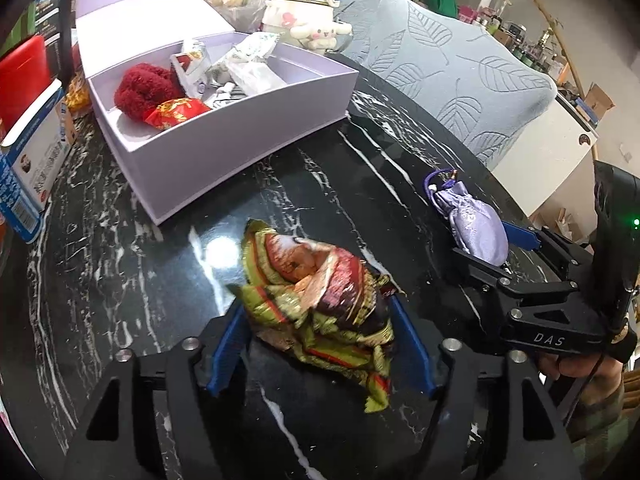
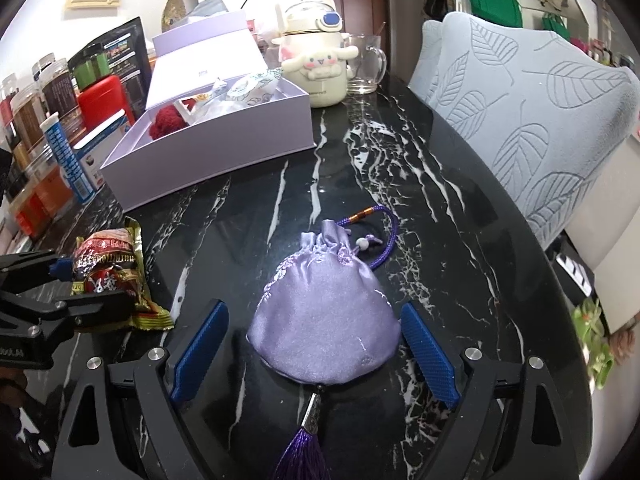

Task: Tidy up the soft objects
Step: 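Lift the chip bag with the left gripper while the right gripper lifts the lavender pouch, then carry the chip bag with the left gripper while the right gripper carries the pouch into the box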

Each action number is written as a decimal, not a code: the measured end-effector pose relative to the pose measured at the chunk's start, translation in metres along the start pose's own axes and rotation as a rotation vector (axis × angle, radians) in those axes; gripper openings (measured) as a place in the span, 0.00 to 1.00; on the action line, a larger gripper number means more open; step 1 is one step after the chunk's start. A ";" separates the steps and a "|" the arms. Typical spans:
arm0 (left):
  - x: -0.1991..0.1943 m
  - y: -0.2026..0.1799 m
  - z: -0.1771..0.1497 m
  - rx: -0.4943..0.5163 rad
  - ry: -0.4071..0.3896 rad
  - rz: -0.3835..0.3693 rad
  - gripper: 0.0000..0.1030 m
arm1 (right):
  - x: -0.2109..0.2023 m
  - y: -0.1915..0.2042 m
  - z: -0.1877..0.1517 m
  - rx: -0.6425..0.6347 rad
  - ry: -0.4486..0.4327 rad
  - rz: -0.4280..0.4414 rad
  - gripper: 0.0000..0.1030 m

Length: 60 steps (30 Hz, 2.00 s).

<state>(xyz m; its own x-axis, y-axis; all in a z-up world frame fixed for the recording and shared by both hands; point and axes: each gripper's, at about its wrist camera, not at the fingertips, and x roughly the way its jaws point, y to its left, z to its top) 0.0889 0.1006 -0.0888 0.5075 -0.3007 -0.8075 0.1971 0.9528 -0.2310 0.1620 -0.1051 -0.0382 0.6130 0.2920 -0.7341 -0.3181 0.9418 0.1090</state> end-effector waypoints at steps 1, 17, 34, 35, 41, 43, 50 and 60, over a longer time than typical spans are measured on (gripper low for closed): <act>0.001 -0.001 0.000 0.004 0.000 -0.003 0.73 | 0.000 0.000 0.000 -0.001 0.001 -0.002 0.86; -0.002 0.002 -0.004 -0.025 -0.023 0.006 0.57 | -0.005 0.009 -0.004 -0.051 -0.019 -0.005 0.49; -0.026 -0.001 -0.028 -0.043 -0.059 0.016 0.56 | -0.037 0.030 -0.017 -0.061 -0.048 0.101 0.49; -0.029 -0.002 -0.030 -0.044 -0.066 0.019 0.56 | -0.041 0.032 -0.018 -0.064 -0.055 0.107 0.49; -0.054 -0.005 -0.038 -0.050 -0.119 0.038 0.56 | -0.057 0.041 -0.023 -0.072 -0.083 0.150 0.49; -0.061 -0.005 -0.040 -0.053 -0.134 0.043 0.56 | -0.062 0.044 -0.024 -0.076 -0.091 0.161 0.49; -0.081 -0.002 -0.042 -0.068 -0.180 0.070 0.56 | -0.074 0.058 -0.021 -0.099 -0.119 0.215 0.49; -0.113 0.005 -0.024 -0.088 -0.266 0.112 0.56 | -0.087 0.073 0.007 -0.152 -0.173 0.283 0.49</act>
<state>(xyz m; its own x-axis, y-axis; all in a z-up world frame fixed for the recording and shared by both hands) 0.0125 0.1405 -0.0122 0.7259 -0.1830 -0.6630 0.0601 0.9771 -0.2039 0.0903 -0.0612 0.0385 0.5943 0.5738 -0.5636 -0.5885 0.7879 0.1816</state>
